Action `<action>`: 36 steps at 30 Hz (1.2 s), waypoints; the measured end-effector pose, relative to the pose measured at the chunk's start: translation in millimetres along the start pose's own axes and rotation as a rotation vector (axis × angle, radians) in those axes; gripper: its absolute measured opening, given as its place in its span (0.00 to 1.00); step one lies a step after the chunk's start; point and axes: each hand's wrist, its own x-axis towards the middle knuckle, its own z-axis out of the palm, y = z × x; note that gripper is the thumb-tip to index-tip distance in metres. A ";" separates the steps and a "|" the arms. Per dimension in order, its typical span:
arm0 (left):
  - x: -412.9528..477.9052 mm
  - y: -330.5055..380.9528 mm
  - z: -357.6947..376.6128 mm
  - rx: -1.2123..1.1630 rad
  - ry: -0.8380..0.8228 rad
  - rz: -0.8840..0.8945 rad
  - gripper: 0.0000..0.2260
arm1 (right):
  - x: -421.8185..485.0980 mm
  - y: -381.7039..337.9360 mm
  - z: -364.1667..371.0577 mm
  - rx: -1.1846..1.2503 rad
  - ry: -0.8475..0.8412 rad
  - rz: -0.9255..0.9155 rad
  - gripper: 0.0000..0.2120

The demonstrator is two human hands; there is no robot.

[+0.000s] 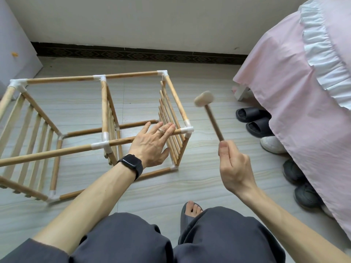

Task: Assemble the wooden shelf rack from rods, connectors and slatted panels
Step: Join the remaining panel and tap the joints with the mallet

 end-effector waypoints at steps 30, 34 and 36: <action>-1.8 3.8 2.6 -0.040 0.039 -0.030 0.35 | 146.6 -120.1 23.4 0.853 0.375 -0.003 0.19; -2.8 4.4 4.1 -0.022 0.109 -0.019 0.35 | 159.0 -117.5 36.5 0.956 0.473 -0.115 0.20; -2.0 4.2 5.9 -0.021 0.137 -0.013 0.35 | 149.3 -103.4 59.1 0.776 0.452 -0.092 0.19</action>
